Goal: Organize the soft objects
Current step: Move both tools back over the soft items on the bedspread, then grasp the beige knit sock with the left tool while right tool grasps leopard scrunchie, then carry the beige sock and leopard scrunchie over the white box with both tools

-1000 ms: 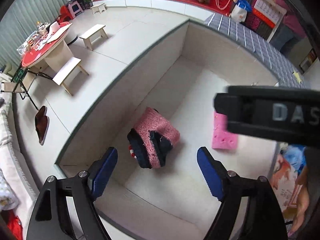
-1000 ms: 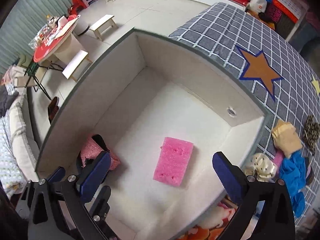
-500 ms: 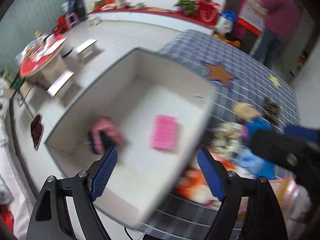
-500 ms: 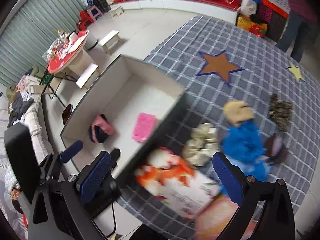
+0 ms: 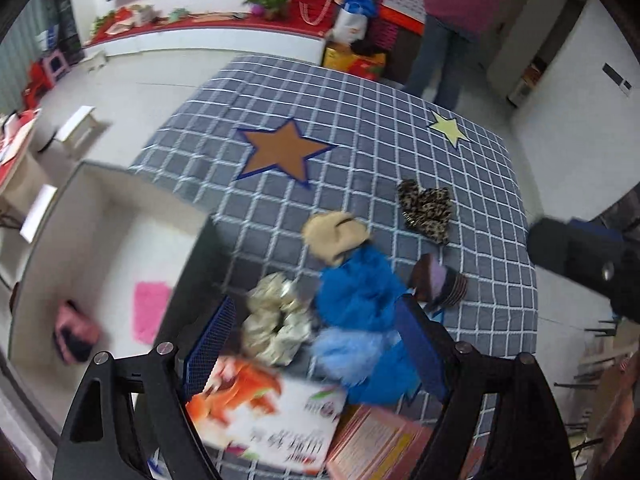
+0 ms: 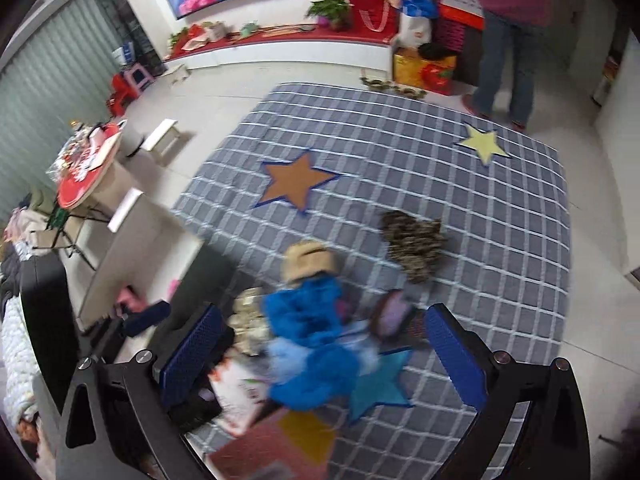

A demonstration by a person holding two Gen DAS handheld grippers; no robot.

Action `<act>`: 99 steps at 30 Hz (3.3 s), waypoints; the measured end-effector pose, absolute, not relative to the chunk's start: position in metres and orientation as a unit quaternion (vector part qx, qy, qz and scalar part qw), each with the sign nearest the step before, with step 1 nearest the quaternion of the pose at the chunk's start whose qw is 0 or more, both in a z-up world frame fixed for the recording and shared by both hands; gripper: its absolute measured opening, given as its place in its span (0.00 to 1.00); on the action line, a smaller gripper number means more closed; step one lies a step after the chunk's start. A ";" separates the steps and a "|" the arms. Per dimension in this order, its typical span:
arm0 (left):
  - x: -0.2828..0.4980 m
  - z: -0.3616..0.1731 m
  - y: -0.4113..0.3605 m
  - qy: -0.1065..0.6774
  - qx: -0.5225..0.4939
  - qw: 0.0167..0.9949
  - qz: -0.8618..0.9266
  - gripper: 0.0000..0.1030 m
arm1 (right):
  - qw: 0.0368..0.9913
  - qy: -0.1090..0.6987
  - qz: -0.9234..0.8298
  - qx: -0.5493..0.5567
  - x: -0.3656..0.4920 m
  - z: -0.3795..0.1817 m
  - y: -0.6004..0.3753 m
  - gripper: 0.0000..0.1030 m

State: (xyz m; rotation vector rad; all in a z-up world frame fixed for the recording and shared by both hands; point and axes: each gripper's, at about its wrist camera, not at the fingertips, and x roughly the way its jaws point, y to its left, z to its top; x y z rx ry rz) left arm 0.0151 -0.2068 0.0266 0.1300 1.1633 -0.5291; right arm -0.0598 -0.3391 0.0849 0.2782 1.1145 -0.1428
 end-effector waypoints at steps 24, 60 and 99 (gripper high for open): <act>0.124 -0.088 -0.308 0.671 0.049 0.700 -0.240 0.82 | 0.735 0.581 -0.201 0.285 0.014 -0.070 -0.476 0.99; 0.113 -0.124 -0.324 0.639 0.144 0.726 -0.210 0.31 | 0.731 0.597 -0.211 0.254 0.053 -0.121 -0.436 0.57; 0.077 -0.046 -0.290 0.598 0.128 0.757 -0.231 0.20 | 0.773 0.570 -0.211 0.180 -0.013 -0.041 -0.442 0.27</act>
